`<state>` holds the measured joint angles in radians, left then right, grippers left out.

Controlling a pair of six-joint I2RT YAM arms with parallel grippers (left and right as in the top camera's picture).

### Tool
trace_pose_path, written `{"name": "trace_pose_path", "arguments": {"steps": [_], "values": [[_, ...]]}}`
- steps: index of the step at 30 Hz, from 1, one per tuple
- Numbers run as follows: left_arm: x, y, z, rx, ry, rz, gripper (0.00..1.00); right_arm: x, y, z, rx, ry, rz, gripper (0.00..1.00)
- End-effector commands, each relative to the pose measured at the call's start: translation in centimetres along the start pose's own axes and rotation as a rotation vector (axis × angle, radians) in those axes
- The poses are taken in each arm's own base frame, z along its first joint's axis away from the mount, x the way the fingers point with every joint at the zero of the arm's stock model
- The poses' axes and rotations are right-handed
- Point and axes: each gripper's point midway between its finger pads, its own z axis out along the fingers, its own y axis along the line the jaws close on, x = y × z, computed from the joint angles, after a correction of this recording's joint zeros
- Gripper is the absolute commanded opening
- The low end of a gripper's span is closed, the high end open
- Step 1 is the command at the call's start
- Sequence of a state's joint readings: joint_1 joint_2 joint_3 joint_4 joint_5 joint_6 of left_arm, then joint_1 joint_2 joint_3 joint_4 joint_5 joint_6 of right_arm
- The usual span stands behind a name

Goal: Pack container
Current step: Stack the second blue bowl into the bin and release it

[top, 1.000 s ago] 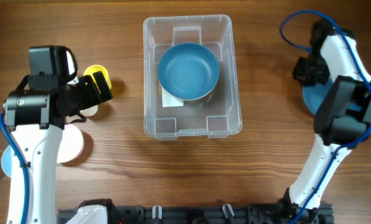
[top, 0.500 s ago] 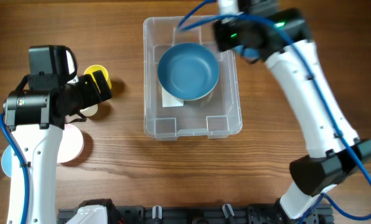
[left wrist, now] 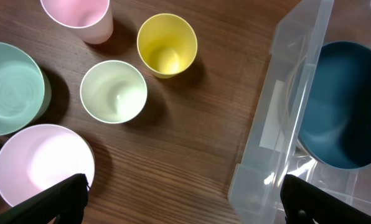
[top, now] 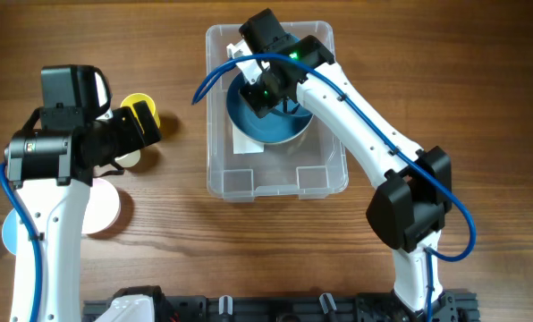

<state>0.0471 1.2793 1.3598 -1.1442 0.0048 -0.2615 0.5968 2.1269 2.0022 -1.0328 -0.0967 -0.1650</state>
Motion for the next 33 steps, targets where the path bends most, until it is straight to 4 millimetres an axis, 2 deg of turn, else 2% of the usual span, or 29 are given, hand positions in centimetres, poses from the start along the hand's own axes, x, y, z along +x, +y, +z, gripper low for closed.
{"name": "trace_pose_path", "arguments": {"steps": [1,3,4,5,6,7,14,20,23,26,28,33], "values": [[-0.5,0.0,-0.2,-0.006,-0.017,-0.014,1.0,-0.3,0.8,-0.1,-0.042,-0.014,-0.074,0.05],[-0.5,0.1,-0.2,-0.006,-0.017,-0.014,1.0,-0.2,0.9,-0.1,-0.043,-0.01,-0.073,0.06],[-0.5,0.0,-0.2,-0.006,-0.017,-0.014,1.0,-0.1,0.9,-0.1,-0.048,-0.009,-0.073,0.09],[-0.5,0.0,-0.2,-0.006,-0.017,-0.013,1.0,-0.2,1.2,-0.1,-0.063,-0.012,-0.074,0.17],[-0.5,0.0,-0.2,-0.006,-0.017,-0.013,1.0,-0.2,1.3,-0.1,-0.066,-0.013,-0.074,0.31],[-0.5,0.0,-0.2,-0.006,-0.017,-0.014,1.0,-0.2,1.2,-0.1,-0.066,-0.015,-0.074,0.32],[-0.5,0.0,-0.2,-0.006,-0.017,-0.013,1.0,-0.2,1.3,-0.2,-0.067,-0.011,-0.029,0.32],[-0.7,0.0,-0.2,-0.004,-0.023,-0.013,1.0,4.2,4.0,-0.9,-0.209,0.165,0.035,0.35],[-0.7,0.0,-0.2,-0.003,-0.025,-0.013,1.0,6.1,4.3,-1.3,-0.21,0.257,0.139,0.3],[-0.7,0.0,-0.2,-0.003,-0.024,-0.013,1.0,7.8,4.6,-1.8,-0.216,0.33,0.16,0.29],[-0.7,0.0,-0.2,-0.004,-0.023,-0.013,1.0,8.4,4.4,-1.3,-0.2,0.352,0.175,0.29],[-0.7,0.0,-0.2,-0.004,-0.023,-0.013,1.0,10.8,3.8,3.1,-0.166,0.384,0.211,0.28]]}}
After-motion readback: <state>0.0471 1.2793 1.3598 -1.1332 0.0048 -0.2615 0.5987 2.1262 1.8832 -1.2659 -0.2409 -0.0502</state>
